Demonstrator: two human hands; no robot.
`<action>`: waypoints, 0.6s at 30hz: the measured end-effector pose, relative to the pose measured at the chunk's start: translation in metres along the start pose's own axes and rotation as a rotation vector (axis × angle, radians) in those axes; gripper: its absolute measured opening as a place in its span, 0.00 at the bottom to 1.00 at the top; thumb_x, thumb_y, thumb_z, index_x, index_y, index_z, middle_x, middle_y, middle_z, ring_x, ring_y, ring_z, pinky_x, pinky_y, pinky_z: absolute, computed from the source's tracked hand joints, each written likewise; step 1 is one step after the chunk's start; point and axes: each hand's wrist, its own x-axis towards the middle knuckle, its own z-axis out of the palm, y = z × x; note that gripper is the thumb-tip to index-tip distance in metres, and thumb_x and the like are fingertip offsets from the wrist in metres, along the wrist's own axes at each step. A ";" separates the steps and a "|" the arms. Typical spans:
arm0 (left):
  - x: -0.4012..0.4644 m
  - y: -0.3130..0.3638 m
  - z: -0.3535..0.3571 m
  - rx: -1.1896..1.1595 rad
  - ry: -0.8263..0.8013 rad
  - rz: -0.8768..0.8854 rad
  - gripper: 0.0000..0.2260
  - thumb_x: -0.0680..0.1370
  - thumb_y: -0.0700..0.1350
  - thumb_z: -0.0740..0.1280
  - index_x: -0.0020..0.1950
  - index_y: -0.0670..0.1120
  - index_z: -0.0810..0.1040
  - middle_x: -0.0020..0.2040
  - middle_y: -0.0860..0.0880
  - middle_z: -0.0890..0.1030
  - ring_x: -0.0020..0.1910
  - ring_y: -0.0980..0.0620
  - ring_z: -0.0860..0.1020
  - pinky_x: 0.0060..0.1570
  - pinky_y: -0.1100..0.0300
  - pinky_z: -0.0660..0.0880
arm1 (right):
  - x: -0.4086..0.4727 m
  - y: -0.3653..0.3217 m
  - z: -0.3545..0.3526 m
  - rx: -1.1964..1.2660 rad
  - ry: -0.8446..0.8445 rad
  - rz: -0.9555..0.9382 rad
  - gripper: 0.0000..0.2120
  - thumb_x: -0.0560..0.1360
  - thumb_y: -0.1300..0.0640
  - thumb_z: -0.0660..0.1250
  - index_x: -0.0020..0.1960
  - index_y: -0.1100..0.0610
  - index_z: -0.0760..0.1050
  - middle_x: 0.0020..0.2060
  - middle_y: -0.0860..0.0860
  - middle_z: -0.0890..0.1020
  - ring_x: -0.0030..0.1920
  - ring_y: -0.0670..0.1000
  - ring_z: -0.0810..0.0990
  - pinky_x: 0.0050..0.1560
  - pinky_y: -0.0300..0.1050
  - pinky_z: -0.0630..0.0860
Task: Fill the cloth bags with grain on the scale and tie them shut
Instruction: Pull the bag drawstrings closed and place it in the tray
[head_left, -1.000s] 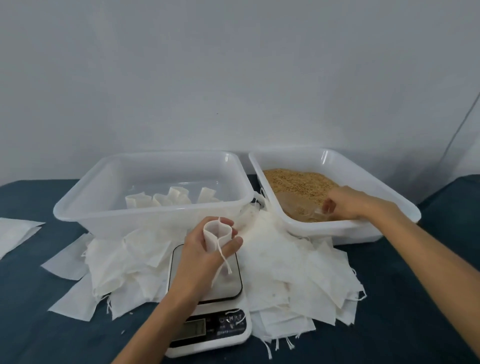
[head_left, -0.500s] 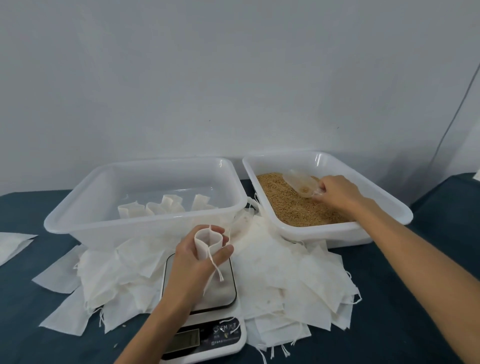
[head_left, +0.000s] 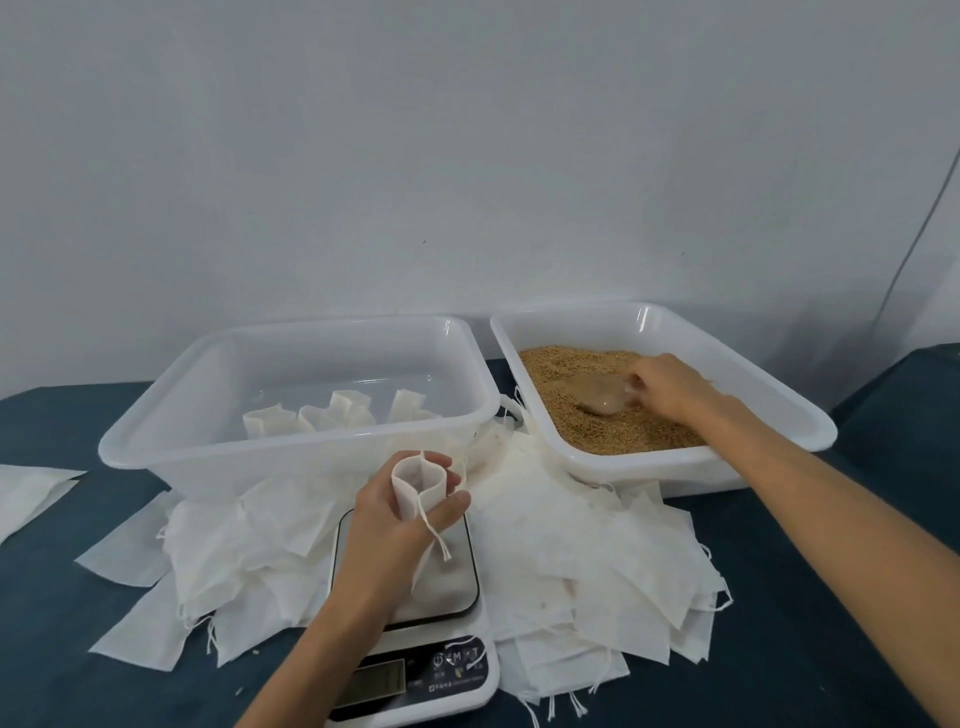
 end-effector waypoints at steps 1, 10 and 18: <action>0.000 0.000 0.000 -0.003 0.000 0.003 0.16 0.67 0.47 0.76 0.53 0.46 0.83 0.48 0.47 0.86 0.49 0.51 0.84 0.49 0.62 0.76 | 0.000 0.004 0.001 0.050 0.014 0.032 0.04 0.77 0.59 0.73 0.45 0.58 0.79 0.44 0.52 0.83 0.45 0.51 0.79 0.48 0.49 0.77; 0.001 -0.001 -0.001 -0.026 -0.002 0.020 0.17 0.67 0.46 0.76 0.54 0.44 0.82 0.48 0.46 0.86 0.51 0.48 0.84 0.53 0.57 0.77 | 0.002 0.014 0.003 0.282 0.044 0.169 0.04 0.77 0.61 0.72 0.50 0.61 0.80 0.50 0.55 0.85 0.51 0.54 0.81 0.58 0.54 0.77; 0.004 -0.004 -0.006 -0.020 -0.030 0.006 0.15 0.68 0.45 0.79 0.53 0.46 0.83 0.48 0.47 0.86 0.49 0.49 0.84 0.48 0.58 0.79 | -0.013 -0.005 -0.015 0.415 0.079 0.090 0.03 0.79 0.59 0.69 0.50 0.59 0.80 0.49 0.50 0.82 0.52 0.51 0.81 0.54 0.47 0.76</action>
